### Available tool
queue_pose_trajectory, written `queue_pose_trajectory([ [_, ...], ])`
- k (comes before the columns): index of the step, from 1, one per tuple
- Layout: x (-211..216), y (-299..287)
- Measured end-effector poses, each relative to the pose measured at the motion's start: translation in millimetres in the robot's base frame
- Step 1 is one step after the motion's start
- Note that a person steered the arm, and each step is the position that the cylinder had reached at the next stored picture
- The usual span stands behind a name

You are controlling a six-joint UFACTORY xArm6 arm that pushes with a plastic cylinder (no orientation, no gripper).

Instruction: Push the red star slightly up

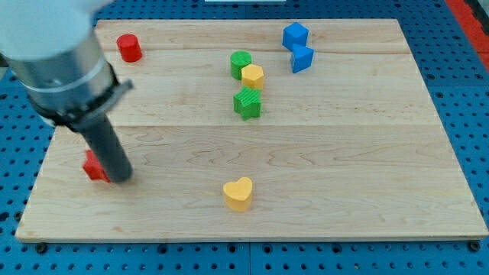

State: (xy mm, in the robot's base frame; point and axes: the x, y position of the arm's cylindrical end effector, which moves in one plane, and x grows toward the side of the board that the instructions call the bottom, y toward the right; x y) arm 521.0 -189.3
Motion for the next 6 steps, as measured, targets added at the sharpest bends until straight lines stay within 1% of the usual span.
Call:
queue_pose_trajectory([
  [1, 23, -9],
  [2, 29, -52],
  [3, -7, -53],
  [4, -53, -43],
  [5, -63, -2],
  [6, -39, 40],
])
